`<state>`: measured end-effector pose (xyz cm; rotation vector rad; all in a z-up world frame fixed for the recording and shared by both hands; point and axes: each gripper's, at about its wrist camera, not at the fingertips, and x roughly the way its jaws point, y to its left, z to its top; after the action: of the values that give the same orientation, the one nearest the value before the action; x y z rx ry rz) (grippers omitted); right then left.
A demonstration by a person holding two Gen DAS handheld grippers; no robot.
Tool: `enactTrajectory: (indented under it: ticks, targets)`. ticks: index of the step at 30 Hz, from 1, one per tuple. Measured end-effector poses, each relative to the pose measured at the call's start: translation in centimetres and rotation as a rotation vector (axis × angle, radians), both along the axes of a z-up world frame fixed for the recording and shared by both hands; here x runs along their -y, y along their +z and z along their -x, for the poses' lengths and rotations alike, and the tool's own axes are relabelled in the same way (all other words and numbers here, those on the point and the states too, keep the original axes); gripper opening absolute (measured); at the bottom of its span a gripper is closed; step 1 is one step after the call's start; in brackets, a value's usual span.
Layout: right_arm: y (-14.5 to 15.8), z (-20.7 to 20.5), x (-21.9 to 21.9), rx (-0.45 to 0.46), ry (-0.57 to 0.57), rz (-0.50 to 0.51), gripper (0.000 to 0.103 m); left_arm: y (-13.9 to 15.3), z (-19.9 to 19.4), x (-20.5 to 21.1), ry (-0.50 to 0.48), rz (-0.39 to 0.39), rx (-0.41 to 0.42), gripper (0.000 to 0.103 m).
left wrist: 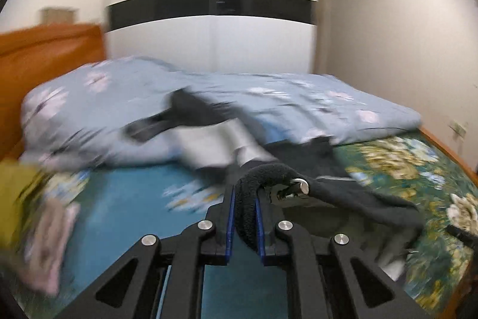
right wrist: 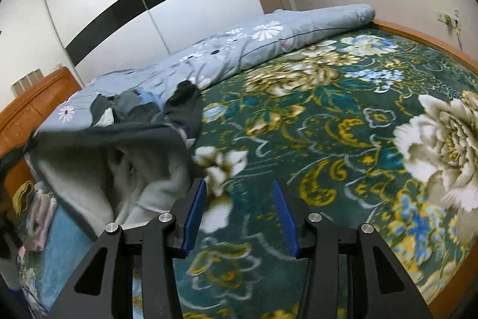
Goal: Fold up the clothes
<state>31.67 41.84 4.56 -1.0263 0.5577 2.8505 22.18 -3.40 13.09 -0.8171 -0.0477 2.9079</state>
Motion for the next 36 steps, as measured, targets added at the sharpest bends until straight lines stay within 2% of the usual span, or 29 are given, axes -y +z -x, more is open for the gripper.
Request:
enactTrajectory:
  ticks: [2, 5, 10, 12, 16, 17, 18, 22, 26, 28, 36]
  targets:
    - [0.2, -0.2, 1.2, 0.003, 0.021, -0.006, 0.048, -1.9, -2.5, 4.5, 0.077, -0.043, 0.018, 0.009]
    - [0.5, -0.5, 3.0, 0.007, 0.054, -0.014, 0.048, -5.4, -5.2, 9.5, 0.184, -0.059, 0.064, 0.0]
    - [-0.2, -0.7, 5.0, 0.044, 0.095, -0.022, 0.048, -10.6, -7.4, 14.4, 0.241, -0.141, 0.176, 0.0]
    - [-0.7, -0.8, 5.6, 0.062, 0.106, -0.02, 0.048, -11.5, -7.8, 15.0, 0.224, -0.15, 0.194, 0.0]
    - [-1.5, -0.8, 6.8, 0.098, 0.129, -0.014, 0.048, -11.6, -6.2, 14.0, 0.105, -0.192, 0.193, 0.002]
    - [-1.7, -0.8, 7.0, 0.107, 0.134, -0.013, 0.048, -11.6, -5.4, 13.3, 0.07, -0.182, 0.189, 0.003]
    - [-1.9, -0.8, 7.3, 0.116, 0.14, -0.012, 0.048, -11.8, -4.7, 12.5, 0.036, -0.155, 0.189, 0.008]
    - [-2.8, -0.9, 8.5, 0.152, 0.162, -0.007, 0.048, -12.8, -2.6, 9.0, -0.079, 0.095, 0.205, 0.042]
    - [-2.7, -1.3, 8.3, 0.169, 0.149, -0.042, 0.048, -14.2, -2.2, 6.5, -0.223, 0.294, 0.215, 0.058]
    - [-2.9, -1.3, 8.0, 0.179, 0.135, -0.032, 0.048, -14.8, -2.1, 5.4, -0.288, 0.384, 0.217, 0.063]
    - [-4.2, -0.3, 9.1, 0.21, 0.137, -0.009, 0.048, -17.4, -0.8, 1.7, -0.422, 0.734, 0.162, 0.063]
